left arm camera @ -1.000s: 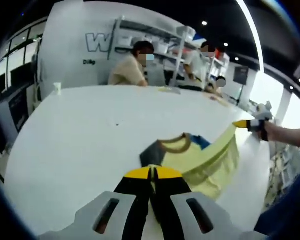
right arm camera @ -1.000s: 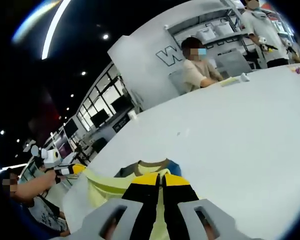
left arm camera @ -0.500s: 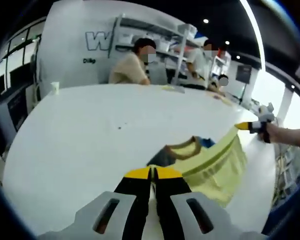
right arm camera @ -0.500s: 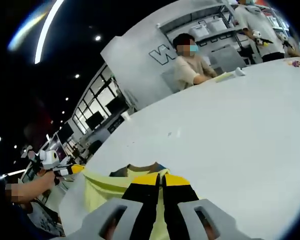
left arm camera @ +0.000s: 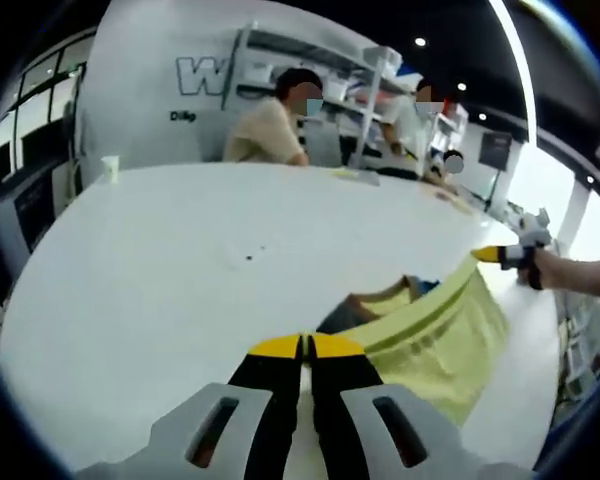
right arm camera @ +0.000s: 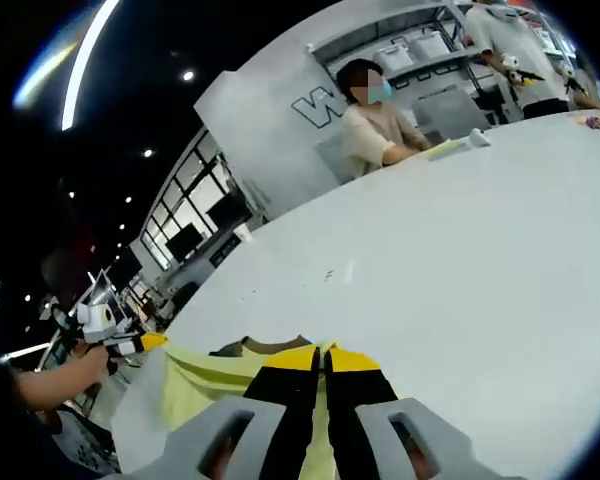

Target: Fold the garment on the visible template until the final outline fits inside the template.

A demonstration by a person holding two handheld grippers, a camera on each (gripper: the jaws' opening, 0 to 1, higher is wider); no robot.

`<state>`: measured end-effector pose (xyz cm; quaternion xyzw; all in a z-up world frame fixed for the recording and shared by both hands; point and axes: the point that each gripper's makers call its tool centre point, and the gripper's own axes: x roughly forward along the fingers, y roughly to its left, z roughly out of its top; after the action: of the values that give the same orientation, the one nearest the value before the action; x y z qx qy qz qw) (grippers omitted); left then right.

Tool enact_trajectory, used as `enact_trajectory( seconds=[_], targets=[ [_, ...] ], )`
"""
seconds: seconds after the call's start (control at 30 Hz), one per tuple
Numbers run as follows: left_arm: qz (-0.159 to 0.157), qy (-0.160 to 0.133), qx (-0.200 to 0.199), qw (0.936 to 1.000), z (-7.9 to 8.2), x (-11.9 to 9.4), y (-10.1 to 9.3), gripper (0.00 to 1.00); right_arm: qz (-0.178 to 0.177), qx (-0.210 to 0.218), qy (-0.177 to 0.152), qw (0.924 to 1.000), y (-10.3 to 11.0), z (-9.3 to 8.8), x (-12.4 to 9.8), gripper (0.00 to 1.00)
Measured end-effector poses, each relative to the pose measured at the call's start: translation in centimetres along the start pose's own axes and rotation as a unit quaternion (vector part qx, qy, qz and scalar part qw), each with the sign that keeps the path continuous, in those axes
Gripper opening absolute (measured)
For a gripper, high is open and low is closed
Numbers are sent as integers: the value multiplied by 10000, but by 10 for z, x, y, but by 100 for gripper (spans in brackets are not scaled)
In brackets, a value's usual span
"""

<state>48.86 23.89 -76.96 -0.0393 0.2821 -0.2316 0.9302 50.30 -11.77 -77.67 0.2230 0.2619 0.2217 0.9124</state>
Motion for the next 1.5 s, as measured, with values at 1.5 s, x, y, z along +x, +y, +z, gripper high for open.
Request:
enact_trajectory(
  seconds=[1.5],
  targets=[
    [-190,77,-505,9985,-14,40,11,0,49,-225,302,9993,-15,-16,23,3]
  ],
)
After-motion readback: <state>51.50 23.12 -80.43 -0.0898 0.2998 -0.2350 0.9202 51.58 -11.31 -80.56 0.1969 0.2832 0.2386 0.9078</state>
